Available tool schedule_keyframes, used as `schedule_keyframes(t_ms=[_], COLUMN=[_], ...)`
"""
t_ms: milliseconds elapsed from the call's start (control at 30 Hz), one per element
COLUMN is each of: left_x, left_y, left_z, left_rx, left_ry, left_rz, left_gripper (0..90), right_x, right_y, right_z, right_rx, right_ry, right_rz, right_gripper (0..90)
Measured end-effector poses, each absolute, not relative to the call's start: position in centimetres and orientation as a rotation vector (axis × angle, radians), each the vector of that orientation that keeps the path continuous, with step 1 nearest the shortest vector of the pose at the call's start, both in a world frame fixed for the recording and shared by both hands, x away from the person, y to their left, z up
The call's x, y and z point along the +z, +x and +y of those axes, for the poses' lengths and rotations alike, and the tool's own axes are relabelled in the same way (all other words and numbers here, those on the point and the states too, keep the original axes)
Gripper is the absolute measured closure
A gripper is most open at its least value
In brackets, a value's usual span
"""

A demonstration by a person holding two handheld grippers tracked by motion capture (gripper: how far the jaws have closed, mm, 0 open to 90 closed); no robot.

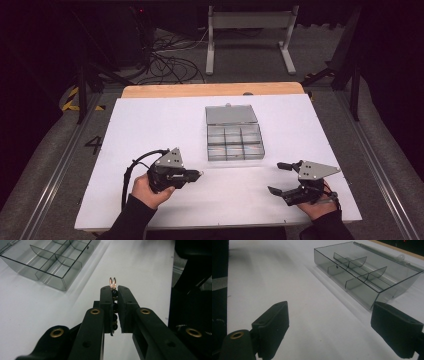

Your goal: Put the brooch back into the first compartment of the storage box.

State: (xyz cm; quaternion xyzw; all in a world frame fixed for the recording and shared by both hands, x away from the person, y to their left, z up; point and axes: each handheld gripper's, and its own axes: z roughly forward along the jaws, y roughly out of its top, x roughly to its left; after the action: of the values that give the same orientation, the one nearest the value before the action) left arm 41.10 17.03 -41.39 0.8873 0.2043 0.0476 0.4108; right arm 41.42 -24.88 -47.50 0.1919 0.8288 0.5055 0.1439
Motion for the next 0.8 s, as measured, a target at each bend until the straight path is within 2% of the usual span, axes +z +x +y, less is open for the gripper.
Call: schedule_keyframes(t_ms=[400, 800], left_x=[-40.4, -39.1], left_y=[41.7, 43.1], left_z=[16.6, 15.7], left_rx=[0.184, 0.189], left_ry=[2.246, 2.243], left_rz=[0.531, 0.533], left_gripper=[82.9, 82.9], right_x=[-47.5, -47.5], right_y=[41.4, 41.5], right_z=[-24.9, -24.9], right_rx=[1.46, 1.462], right_ry=[0.551, 0.553], right_rz=[2.39, 2.393], right_gripper=[15.1, 15.1])
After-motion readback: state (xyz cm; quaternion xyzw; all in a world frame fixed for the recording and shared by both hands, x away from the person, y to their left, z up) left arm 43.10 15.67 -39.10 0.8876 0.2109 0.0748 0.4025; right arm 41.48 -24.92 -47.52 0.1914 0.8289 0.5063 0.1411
